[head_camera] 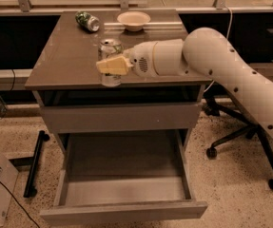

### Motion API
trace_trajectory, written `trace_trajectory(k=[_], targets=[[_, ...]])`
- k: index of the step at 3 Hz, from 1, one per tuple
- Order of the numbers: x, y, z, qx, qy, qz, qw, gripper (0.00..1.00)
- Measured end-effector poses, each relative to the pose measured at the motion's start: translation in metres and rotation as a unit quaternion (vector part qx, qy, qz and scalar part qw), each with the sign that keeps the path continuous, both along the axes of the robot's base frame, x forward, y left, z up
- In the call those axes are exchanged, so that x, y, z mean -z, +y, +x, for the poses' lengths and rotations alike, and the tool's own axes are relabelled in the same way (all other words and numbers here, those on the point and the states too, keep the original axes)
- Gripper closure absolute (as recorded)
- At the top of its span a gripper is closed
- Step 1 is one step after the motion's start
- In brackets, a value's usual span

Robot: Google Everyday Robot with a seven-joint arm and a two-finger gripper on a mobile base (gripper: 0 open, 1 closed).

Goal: Pick 7up can from middle drawer and place on counter

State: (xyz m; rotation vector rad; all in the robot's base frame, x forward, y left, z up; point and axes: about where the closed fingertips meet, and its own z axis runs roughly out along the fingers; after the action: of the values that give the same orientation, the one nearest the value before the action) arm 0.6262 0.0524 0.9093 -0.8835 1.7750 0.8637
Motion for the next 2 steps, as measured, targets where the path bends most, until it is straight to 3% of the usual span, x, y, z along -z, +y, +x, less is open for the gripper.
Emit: trace_trajectory(k=[1,2], targets=[[-0.018,0.015,0.022,0.024,-0.025,0.016,0.9993,1.0],[-0.019,0.03,0.05,0.064,-0.061,0.013,0.996,1.0]])
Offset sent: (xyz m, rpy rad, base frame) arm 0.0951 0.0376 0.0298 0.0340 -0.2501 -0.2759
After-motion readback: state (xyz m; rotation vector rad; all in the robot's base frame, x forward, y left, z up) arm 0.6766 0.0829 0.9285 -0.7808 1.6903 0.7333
